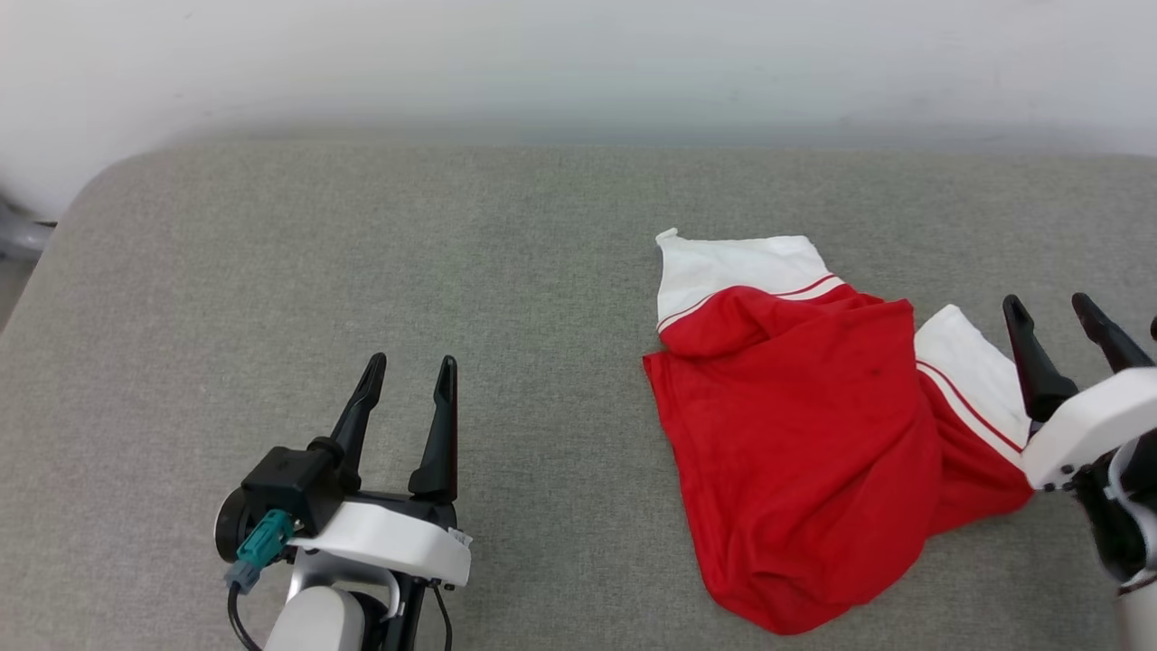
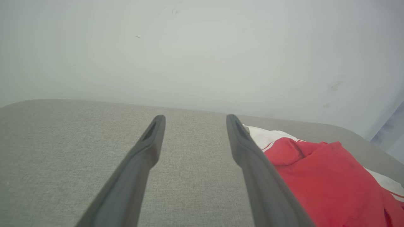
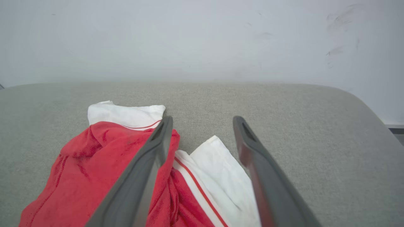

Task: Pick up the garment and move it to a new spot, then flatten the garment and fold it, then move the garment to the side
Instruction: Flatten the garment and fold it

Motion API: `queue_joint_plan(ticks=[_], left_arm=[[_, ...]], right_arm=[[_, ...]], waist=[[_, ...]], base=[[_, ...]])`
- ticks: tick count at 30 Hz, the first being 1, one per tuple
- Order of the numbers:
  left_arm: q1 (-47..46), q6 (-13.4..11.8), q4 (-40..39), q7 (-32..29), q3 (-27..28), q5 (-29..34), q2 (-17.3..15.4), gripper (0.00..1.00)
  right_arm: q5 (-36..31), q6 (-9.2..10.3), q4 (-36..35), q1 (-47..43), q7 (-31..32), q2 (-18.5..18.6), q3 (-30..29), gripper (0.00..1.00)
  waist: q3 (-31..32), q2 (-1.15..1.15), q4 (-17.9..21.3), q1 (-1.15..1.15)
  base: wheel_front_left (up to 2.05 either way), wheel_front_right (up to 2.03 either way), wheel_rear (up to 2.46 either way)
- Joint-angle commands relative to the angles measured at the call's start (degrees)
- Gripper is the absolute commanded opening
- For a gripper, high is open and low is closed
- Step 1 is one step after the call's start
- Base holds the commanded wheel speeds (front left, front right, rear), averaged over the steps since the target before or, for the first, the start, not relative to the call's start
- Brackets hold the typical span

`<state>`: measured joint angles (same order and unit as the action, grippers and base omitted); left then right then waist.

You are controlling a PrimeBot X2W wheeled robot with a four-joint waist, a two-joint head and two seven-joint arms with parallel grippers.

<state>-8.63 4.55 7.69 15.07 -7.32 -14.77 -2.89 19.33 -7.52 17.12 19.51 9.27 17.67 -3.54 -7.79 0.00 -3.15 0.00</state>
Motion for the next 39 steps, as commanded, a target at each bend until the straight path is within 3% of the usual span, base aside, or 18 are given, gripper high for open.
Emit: queue_joint_plan(ticks=[1,7,12,25,28,34,39], left_arm=[[0.89,0.36,-0.30,0.15,0.11,-0.22,0.03,1.00],[2.66,0.13,-0.91,0.15,0.21,-0.30,0.02,1.00],[3.85,0.45,-0.76,0.15,0.53,0.30,0.02,1.00],[1.77,1.57,-0.17,0.15,-0.44,0.40,-0.04,1.00],[-0.99,2.37,2.18,-0.35,-3.07,0.72,-1.63,1.00],[-13.14,2.90,4.36,-11.06,-10.34,-0.83,-6.89,1.00],[-26.46,2.92,5.41,-23.34,-18.38,-7.53,-11.67,1.00]], right_arm=[[0.42,0.06,-2.17,-2.67,-4.64,-2.38,-0.51,1.00],[-1.19,0.05,-7.40,-8.57,-16.24,-8.52,-0.76,1.00],[-1.54,0.05,-10.13,-11.85,-20.75,-11.57,0.13,1.00],[-2.16,0.05,-11.95,-13.28,-22.13,-13.47,1.72,1.00],[-2.32,0.05,-12.46,-12.25,-22.30,-13.75,2.04,1.00],[-3.10,0.05,-13.19,-9.33,-22.36,-14.10,3.73,1.00],[-4.42,0.05,-13.50,-6.90,-22.41,-14.31,5.33,1.00]], waist=[[1.00,0.00,0.86,0.00],[1.98,0.00,1.73,0.00],[2.14,0.00,2.36,0.00],[0.30,0.00,4.11,0.00],[-1.36,0.00,5.68,0.00],[-6.26,0.00,8.97,0.00],[-10.62,0.00,11.90,0.00]], base=[[0.00,0.00,0.00],[0.00,0.00,0.00],[0.00,0.00,0.00],[0.00,0.00,0.00],[0.00,0.00,0.00],[0.00,0.00,0.00],[0.00,0.00,0.00]])
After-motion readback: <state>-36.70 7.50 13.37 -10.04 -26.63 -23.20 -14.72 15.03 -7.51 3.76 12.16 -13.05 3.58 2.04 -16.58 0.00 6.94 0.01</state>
